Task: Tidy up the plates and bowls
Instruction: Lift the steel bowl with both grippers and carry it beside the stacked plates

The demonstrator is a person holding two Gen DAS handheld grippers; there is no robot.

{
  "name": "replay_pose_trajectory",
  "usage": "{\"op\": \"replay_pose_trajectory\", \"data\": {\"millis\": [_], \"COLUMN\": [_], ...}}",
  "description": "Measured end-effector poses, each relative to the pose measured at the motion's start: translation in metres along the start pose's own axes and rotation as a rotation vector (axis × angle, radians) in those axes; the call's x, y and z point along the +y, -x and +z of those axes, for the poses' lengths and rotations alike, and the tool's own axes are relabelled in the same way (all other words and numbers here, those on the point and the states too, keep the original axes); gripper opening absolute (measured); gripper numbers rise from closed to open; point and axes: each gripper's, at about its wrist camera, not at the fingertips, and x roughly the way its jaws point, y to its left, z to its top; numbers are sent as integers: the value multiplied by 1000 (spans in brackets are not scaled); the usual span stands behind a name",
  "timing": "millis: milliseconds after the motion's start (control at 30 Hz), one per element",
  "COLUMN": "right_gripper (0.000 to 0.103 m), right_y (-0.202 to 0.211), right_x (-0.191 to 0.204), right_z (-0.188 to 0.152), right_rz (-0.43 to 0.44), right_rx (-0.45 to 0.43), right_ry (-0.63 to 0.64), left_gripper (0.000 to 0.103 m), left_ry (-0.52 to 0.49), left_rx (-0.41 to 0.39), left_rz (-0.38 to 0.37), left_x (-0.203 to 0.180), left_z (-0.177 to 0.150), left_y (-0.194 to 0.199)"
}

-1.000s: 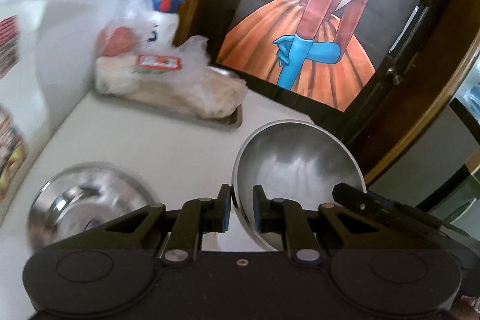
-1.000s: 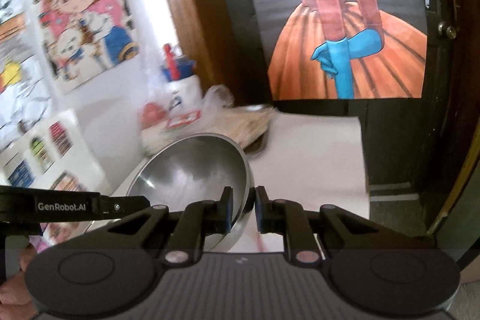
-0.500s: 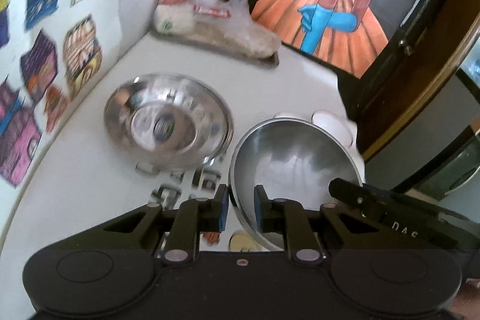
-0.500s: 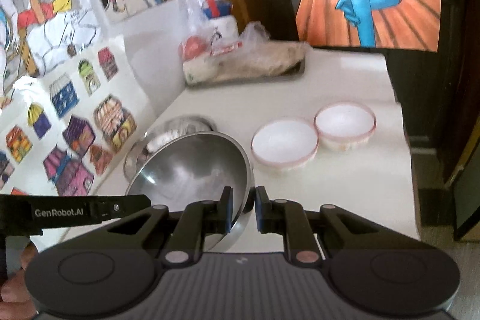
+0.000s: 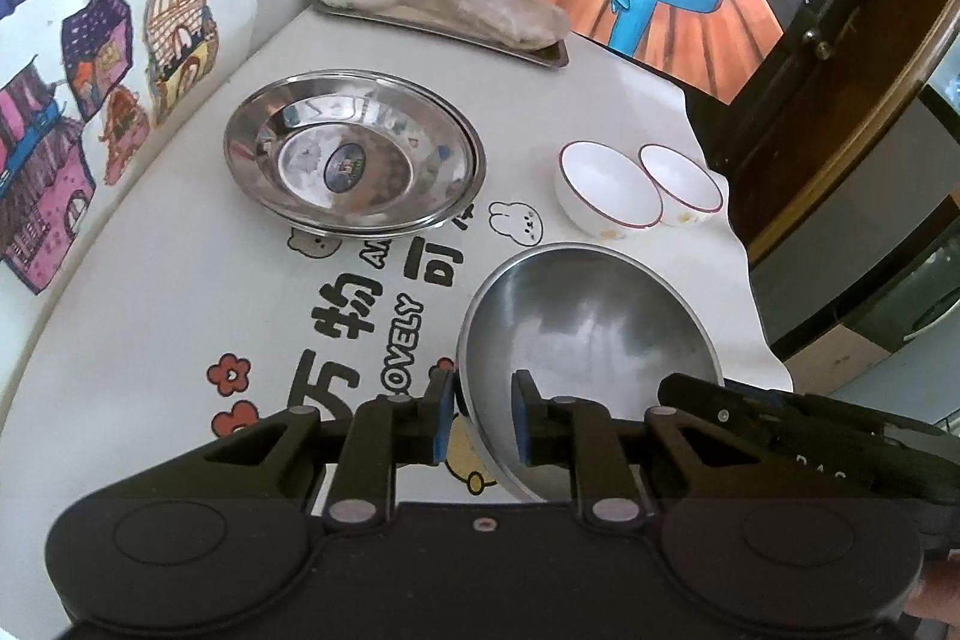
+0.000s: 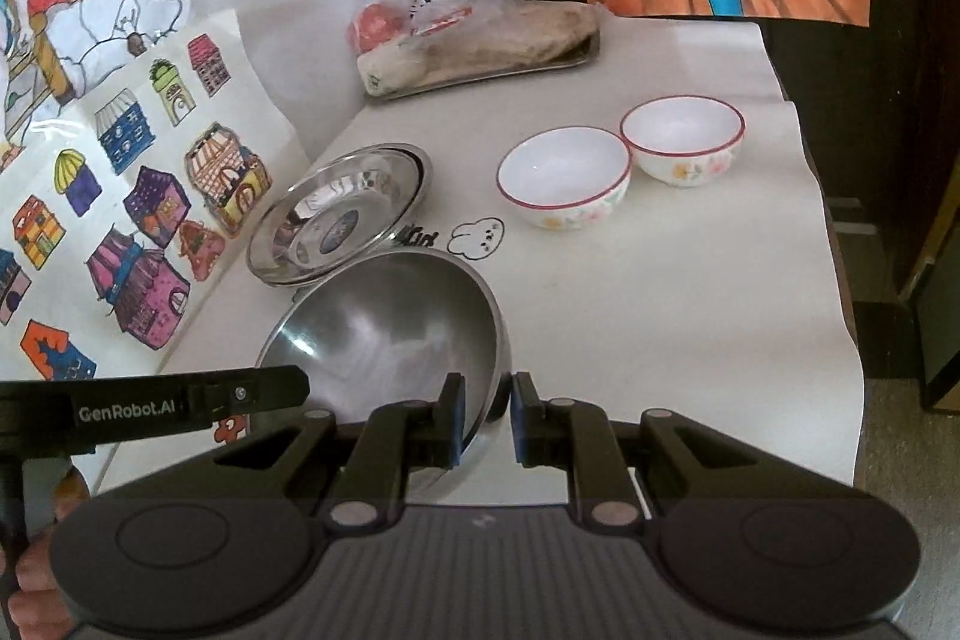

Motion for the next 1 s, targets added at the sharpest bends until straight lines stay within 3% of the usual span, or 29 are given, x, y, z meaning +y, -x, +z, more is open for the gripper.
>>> {"op": "replay_pose_trajectory", "data": {"millis": [333, 800, 1000], "right_gripper": [19, 23, 34], "right_y": [-18, -20, -12], "right_x": [-10, -18, -19], "right_z": [5, 2, -6], "right_rz": [14, 59, 63], "right_rx": [16, 10, -38], "right_ry": [-29, -34, -2], "left_gripper": [20, 25, 29], "left_ry": [7, -14, -34], "left_rx": [33, 2, -9], "left_rz": [-1, -6, -25], "left_x": [3, -2, 3], "left_z": [4, 1, -6], "left_y": [-20, -23, -22]}}
